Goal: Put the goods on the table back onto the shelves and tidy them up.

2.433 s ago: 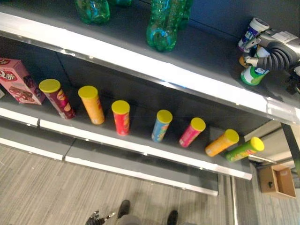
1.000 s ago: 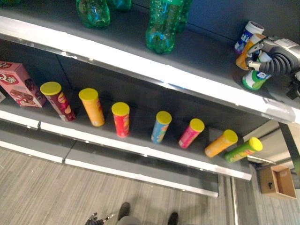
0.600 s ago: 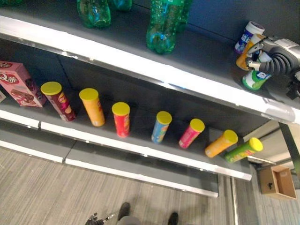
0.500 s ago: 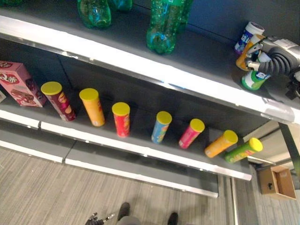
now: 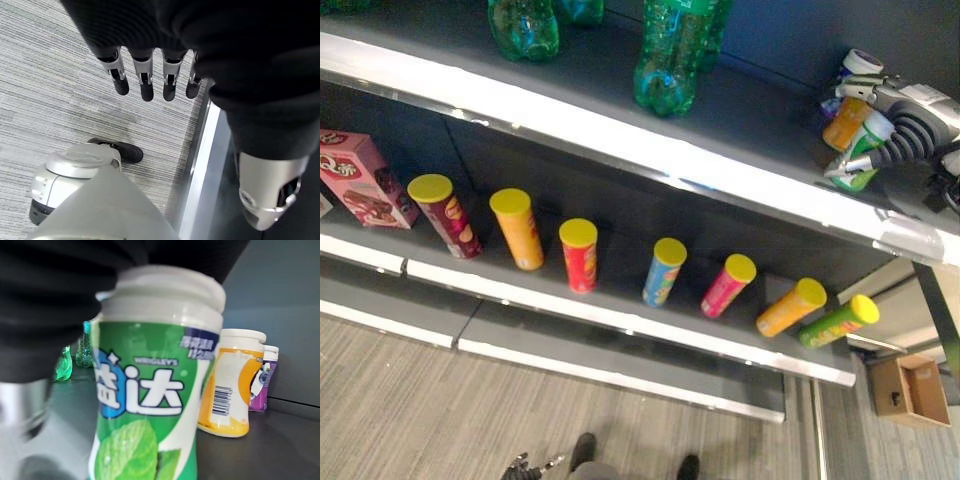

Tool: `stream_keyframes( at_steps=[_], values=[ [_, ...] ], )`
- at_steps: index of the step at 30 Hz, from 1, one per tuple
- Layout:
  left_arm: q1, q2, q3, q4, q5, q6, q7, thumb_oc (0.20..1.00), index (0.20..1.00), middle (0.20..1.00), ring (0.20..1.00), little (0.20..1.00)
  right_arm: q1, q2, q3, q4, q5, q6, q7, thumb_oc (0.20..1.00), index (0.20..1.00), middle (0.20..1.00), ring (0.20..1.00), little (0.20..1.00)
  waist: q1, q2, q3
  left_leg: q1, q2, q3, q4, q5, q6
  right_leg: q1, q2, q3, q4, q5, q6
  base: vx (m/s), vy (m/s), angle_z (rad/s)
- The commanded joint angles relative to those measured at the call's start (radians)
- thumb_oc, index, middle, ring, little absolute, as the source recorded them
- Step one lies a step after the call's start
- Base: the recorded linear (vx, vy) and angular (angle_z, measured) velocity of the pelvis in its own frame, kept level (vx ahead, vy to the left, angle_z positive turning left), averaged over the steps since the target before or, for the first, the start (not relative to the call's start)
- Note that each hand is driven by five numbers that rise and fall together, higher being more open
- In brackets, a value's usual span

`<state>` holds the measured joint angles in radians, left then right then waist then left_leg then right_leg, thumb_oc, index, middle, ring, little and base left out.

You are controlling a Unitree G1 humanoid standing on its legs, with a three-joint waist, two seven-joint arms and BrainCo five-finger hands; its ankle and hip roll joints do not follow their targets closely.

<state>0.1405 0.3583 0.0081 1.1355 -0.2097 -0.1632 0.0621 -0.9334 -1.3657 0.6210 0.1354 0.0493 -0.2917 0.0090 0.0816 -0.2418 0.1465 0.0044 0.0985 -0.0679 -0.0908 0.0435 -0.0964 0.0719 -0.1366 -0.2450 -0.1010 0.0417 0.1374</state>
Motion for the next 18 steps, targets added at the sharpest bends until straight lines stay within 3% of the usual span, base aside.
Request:
stream_keyframes(
  at_steps=[1, 11, 14, 18],
  values=[
    [-0.043, 0.044, 0.0, 0.015, 0.03, -0.011, 0.005, 1.0, 1.0, 1.0, 1.0, 1.0, -0.049, 0.003, -0.003, 0.049, 0.035, 0.006, -0.016, 1.0, 1.0, 1.0, 1.0, 1.0, 0.008, 0.006, 0.012, 0.054, 0.056, 0.087, 0.016, -0.097, -0.038, 0.018, -0.042, -0.035, 0.024, -0.05, 0.037, 0.0, 0.0, 0.0],
    [-0.043, 0.043, 0.002, 0.013, 0.031, -0.012, 0.009, 1.0, 1.0, 1.0, 1.0, 1.0, -0.024, -0.011, -0.051, 0.05, 0.02, 0.004, -0.041, 1.0, 1.0, 1.0, 1.0, 1.0, 0.002, 0.007, 0.009, 0.058, 0.057, 0.087, 0.015, -0.099, -0.038, 0.021, -0.042, -0.033, 0.024, -0.051, 0.037, 0.0, 0.0, 0.0],
    [-0.045, 0.039, 0.003, 0.011, 0.034, -0.013, 0.014, 1.0, 1.0, 1.0, 1.0, 1.0, -0.001, -0.023, -0.118, 0.041, 0.0, -0.001, -0.085, 1.0, 1.0, 1.0, 1.0, 1.0, -0.002, 0.01, 0.007, 0.058, 0.057, 0.086, 0.016, -0.101, -0.037, 0.022, -0.042, -0.033, 0.025, -0.052, 0.038, 0.0, 0.0, 0.0],
    [-0.043, 0.024, 0.015, 0.015, 0.041, -0.013, 0.023, 1.0, 1.0, 1.0, 1.0, 1.0, 0.071, -0.028, -0.296, 0.001, -0.066, -0.005, -0.192, 1.0, 1.0, 1.0, 1.0, 1.0, -0.012, 0.021, 0.001, 0.059, 0.056, 0.083, 0.016, -0.105, -0.033, 0.022, -0.042, -0.033, 0.025, -0.053, 0.038, 0.0, 0.0, 0.0]
  ],
)
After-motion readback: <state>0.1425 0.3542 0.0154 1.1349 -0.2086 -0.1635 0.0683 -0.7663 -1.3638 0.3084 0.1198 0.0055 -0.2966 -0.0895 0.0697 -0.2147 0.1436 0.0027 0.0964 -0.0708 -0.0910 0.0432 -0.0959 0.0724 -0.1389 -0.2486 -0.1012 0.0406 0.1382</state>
